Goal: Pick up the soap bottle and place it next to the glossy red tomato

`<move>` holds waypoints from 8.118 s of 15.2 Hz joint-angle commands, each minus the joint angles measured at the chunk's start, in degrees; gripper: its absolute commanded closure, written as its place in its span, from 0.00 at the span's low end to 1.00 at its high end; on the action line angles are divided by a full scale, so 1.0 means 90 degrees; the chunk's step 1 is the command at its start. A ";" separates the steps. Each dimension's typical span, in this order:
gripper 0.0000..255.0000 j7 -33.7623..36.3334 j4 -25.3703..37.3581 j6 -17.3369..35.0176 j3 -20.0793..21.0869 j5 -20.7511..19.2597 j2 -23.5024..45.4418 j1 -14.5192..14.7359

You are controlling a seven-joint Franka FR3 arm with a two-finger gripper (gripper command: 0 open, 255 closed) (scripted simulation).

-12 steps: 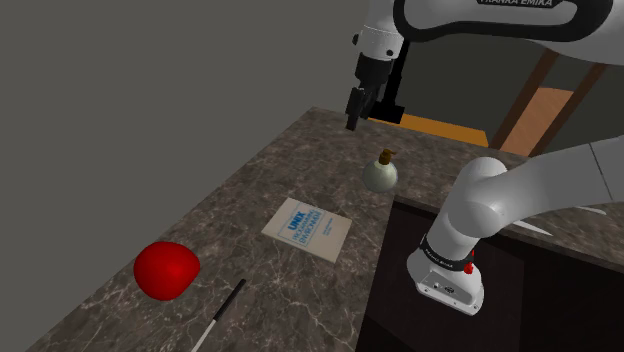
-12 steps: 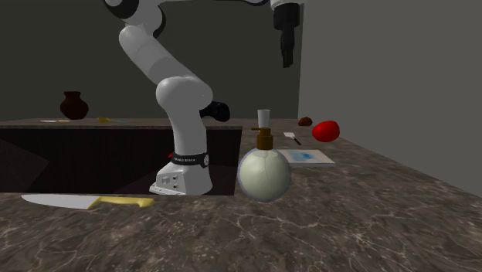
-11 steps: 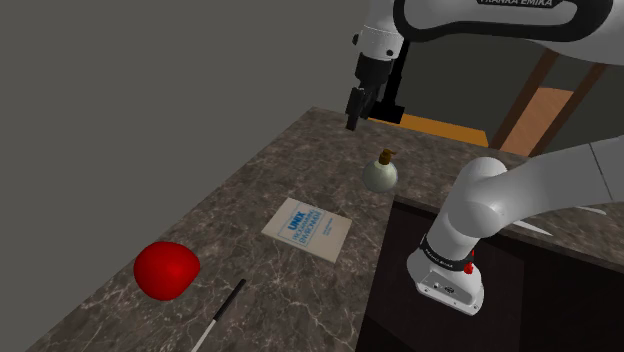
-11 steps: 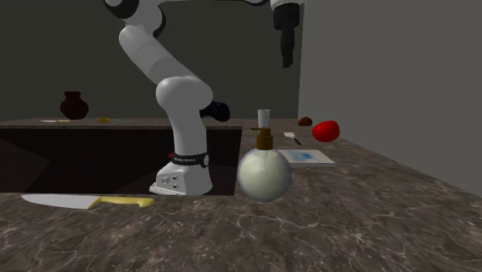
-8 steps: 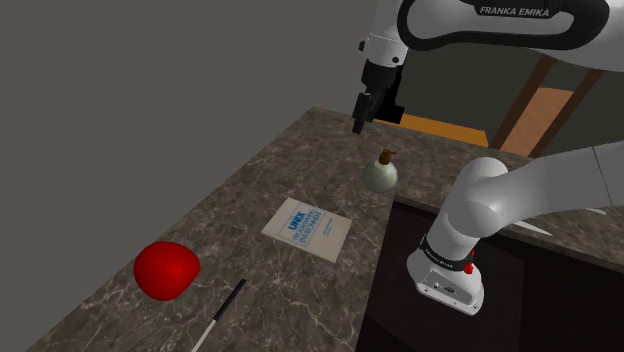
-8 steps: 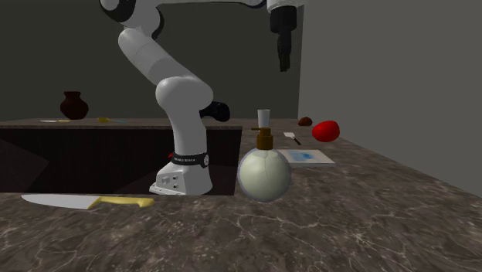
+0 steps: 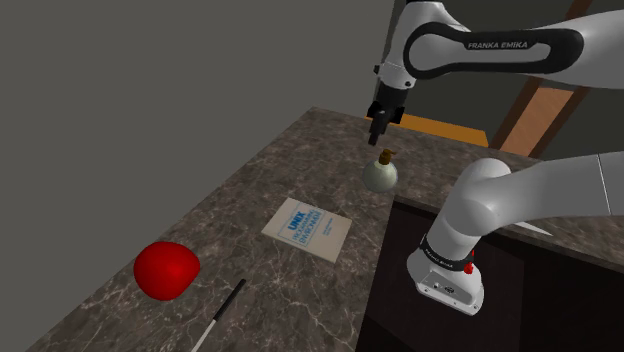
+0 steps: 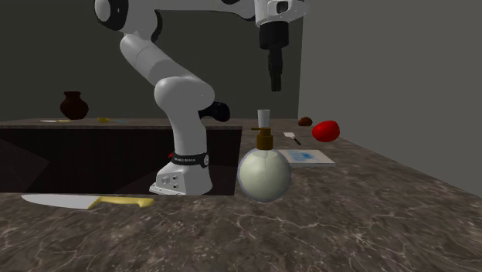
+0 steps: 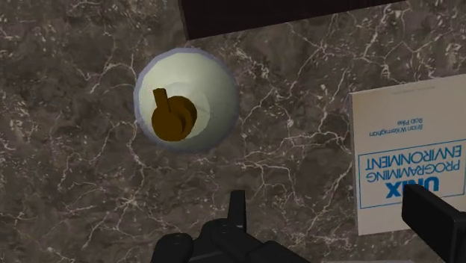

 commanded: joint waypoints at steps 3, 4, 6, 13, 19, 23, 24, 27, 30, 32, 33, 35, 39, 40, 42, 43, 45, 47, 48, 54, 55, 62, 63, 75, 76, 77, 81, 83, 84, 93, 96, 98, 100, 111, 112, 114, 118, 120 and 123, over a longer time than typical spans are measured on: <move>0.00 -0.0609 -0.0400 0.0429 -0.0585 -0.0450 0.0034 -0.0310; 0.00 -0.0759 -0.0485 0.0551 -0.0736 -0.0563 0.0071 -0.0392; 0.00 -0.1061 -0.0628 0.0811 -0.1047 -0.0793 0.0184 -0.0551; 0.00 -0.1577 -0.0981 0.1613 -0.1654 -0.1212 0.0624 -0.0809; 0.00 -0.1577 -0.1254 0.2118 -0.1755 -0.1279 0.0859 -0.0805; 0.00 -0.1577 -0.1254 0.2119 -0.1755 -0.1279 0.0860 -0.0805; 0.00 -0.1577 -0.1254 0.2119 -0.1755 -0.1279 0.0860 -0.0805; 1.00 -0.1577 -0.1254 0.2117 -0.1755 -0.1279 0.0859 -0.0805; 1.00 -0.1577 -0.1253 0.2116 -0.1755 -0.1279 0.0859 -0.0805; 1.00 -0.1577 -0.1251 0.2113 -0.1754 -0.1279 0.0858 -0.0805; 1.00 -0.1577 -0.1251 0.2113 -0.1755 -0.1279 0.0858 -0.0805; 1.00 -0.1577 -0.1254 0.2119 -0.1755 -0.1279 0.0860 -0.0805; 1.00 -0.1554 -0.1008 0.1687 -0.1651 -0.1205 0.0670 -0.0787; 1.00 -0.1549 -0.0943 0.1583 -0.1626 -0.1186 0.0630 -0.0782; 1.00 -0.1539 -0.0810 0.1379 -0.1578 -0.1149 0.0558 -0.0770; 1.00 -0.1535 -0.0741 0.1279 -0.1554 -0.1131 0.0526 -0.0763; 1.00 -0.1526 -0.0600 0.1084 -0.1508 -0.1095 0.0469 -0.0749; 1.00 -0.1517 -0.0455 0.0893 -0.1464 -0.1059 0.0423 -0.0735; 1.00 -0.1513 -0.0381 0.0800 -0.1443 -0.1041 0.0403 -0.0727; 1.00 -0.1492 0.0086 0.0261 -0.1322 -0.0938 0.0328 -0.0681; 1.00 -0.1489 0.0167 0.0174 -0.1303 -0.0922 0.0322 -0.0673; 1.00 -0.1471 0.0762 -0.0410 -0.1185 -0.0813 0.0331 -0.0616; 1.00 -0.1468 0.0851 -0.0491 -0.1169 -0.0799 0.0338 -0.0607; 1.00 -0.1450 0.1985 -0.1426 -0.1014 -0.0640 0.0538 -0.0510; 1.00 -0.1450 0.2086 -0.1502 -0.1004 -0.0628 0.0562 -0.0501; 1.00 -0.1449 0.2187 -0.1577 -0.0994 -0.0616 0.0588 -0.0493; 1.00 -0.1447 0.2532 -0.1829 -0.0963 -0.0577 0.0682 -0.0466; 1.00 -0.1151 0.2506 -0.1757 -0.0697 -0.0394 0.0743 -0.0373; 1.00 -0.1005 0.2502 -0.1719 -0.0565 -0.0302 0.0784 -0.0326; 1.00 0.0264 0.2788 -0.1318 0.0560 0.0432 0.1463 0.0110; 1.00 0.0670 0.3011 -0.1179 0.0914 0.0621 0.1804 0.0238; 1.00 0.0938 0.3196 -0.1090 0.1143 0.0724 0.2059 0.0317; 1.00 0.1206 0.3410 -0.1007 0.1368 0.0807 0.2335 0.0390; 1.00 0.2717 0.5126 -0.0737 0.2530 0.0808 0.4218 0.0724; 1.00 0.2862 0.5333 -0.0736 0.2628 0.0762 0.4421 0.0758; 1.00 0.3156 0.5775 -0.0753 0.2817 0.0644 0.4847 0.0836; 1.00 0.3757 0.6801 -0.0875 0.3166 0.0299 0.5785 0.1050; 1.00 0.4055 0.7404 -0.0993 0.3312 0.0073 0.6304 0.1207; 1.00 0.4478 0.8466 -0.1269 0.3469 -0.0323 0.7162 0.1542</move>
